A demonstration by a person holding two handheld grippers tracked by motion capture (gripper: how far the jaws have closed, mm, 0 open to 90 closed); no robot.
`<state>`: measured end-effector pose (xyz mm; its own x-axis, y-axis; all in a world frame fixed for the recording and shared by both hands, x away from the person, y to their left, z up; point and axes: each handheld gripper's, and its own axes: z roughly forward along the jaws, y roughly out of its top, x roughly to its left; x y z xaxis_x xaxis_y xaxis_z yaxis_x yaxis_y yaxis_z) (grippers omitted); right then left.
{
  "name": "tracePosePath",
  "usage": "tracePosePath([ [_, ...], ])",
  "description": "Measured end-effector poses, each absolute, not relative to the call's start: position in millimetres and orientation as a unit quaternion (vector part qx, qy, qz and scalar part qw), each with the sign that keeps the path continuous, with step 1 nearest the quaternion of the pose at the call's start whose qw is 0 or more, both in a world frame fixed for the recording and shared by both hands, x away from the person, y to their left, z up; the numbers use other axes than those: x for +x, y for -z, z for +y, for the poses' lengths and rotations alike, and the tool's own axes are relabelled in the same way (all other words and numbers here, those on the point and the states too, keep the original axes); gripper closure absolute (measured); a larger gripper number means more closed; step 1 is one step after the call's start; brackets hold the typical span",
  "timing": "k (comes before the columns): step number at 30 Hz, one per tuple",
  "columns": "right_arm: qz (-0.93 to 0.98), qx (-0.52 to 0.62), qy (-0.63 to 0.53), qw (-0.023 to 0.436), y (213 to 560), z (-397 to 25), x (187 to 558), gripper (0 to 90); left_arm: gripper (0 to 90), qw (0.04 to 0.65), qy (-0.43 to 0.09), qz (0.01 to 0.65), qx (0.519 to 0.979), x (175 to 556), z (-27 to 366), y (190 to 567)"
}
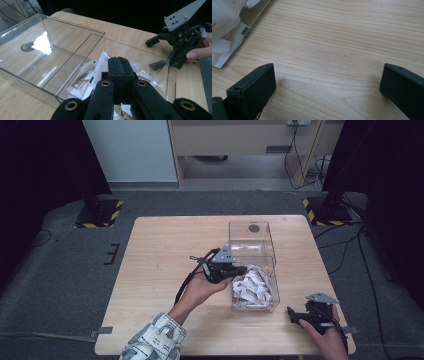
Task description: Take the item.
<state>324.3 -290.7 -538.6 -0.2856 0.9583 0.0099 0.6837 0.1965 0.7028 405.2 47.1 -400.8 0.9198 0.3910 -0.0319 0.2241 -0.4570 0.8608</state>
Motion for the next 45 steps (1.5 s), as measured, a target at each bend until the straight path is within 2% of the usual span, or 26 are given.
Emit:
tracePosePath([
  [30,0.741,0.554,-0.307,0.223,539,-291,324,0.8,89.6,0.500,-0.120,0.209,0.832,418,100,375],
  [45,0.740,0.554,-0.307,0.223,539,-291,324,0.8,89.6,0.496,-0.127,0.211,0.832,420,108,374],
])
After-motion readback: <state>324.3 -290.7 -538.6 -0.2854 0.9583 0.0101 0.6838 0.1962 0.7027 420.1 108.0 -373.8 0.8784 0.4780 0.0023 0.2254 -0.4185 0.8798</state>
